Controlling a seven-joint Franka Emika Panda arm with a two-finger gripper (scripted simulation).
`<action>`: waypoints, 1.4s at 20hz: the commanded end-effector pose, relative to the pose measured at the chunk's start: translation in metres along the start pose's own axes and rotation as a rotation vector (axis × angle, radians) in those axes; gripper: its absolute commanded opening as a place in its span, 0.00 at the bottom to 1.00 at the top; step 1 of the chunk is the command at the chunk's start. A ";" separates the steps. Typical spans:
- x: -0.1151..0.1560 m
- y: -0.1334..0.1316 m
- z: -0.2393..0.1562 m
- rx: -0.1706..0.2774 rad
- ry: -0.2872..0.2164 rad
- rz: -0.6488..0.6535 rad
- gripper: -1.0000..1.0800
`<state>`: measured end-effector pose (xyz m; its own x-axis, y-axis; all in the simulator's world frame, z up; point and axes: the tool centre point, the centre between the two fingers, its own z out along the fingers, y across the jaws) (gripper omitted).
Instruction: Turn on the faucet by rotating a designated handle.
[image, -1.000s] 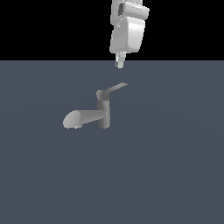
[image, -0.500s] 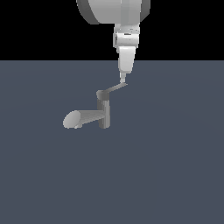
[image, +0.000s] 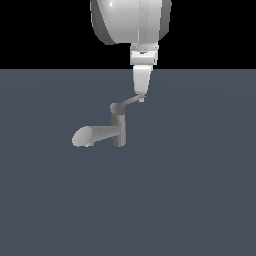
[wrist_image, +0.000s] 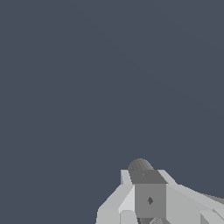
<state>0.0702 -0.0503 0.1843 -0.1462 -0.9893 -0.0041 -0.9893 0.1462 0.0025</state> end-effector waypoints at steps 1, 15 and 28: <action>0.001 -0.002 0.002 0.002 0.004 0.011 0.00; 0.002 0.023 0.002 0.002 0.004 0.011 0.00; 0.005 0.060 0.003 0.002 0.004 0.012 0.00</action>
<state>0.0246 -0.0419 0.1947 -0.1489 -0.9888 -0.0051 -0.9884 0.1489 -0.0311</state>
